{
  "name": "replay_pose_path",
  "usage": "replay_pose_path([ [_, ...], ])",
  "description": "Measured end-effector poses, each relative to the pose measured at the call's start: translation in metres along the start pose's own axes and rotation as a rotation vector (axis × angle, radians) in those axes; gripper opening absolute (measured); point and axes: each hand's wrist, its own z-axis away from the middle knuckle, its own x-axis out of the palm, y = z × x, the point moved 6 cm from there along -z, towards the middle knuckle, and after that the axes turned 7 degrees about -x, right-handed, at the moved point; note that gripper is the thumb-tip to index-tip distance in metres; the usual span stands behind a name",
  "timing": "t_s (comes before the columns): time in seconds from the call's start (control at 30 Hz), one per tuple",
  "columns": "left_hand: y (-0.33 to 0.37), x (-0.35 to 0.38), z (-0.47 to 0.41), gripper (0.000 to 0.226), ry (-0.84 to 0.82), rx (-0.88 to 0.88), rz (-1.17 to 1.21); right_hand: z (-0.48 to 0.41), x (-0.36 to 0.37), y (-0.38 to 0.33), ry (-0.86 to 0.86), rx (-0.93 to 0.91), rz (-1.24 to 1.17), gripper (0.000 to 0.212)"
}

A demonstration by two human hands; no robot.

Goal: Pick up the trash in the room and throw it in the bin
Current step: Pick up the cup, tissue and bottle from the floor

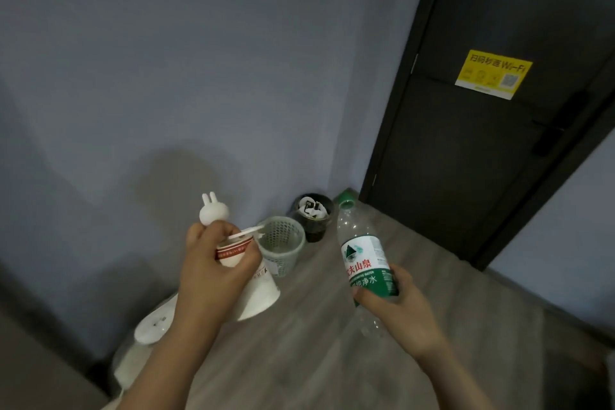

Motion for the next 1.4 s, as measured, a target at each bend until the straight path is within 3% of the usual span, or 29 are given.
replay_pose_path([
  [0.13, -0.013, 0.033, -0.065, 0.016, -0.006, -0.023, -0.035, -0.073, 0.015, -0.001, -0.045, 0.030, 0.057, 0.036],
  [0.3, -0.036, 0.076, -0.137, 0.034, -0.012, -0.075, -0.061, -0.164, 0.034, 0.011, -0.076, 0.070, 0.125, 0.047],
  [0.5, -0.065, 0.117, -0.214, 0.015, 0.018, -0.113, -0.197, -0.274, 0.060, 0.034, -0.174, 0.135, 0.146, 0.049],
  [1.03, -0.132, 0.228, -0.395, 0.016, 0.045, -0.279, -0.376, -0.551, 0.134, 0.098, -0.444, 0.351, 0.374, 0.057],
  [1.4, -0.226, 0.274, -0.510, 0.020, -0.111, -0.398, -0.445, -0.673, 0.227, 0.138, -0.575, 0.503, 0.504, 0.066],
])
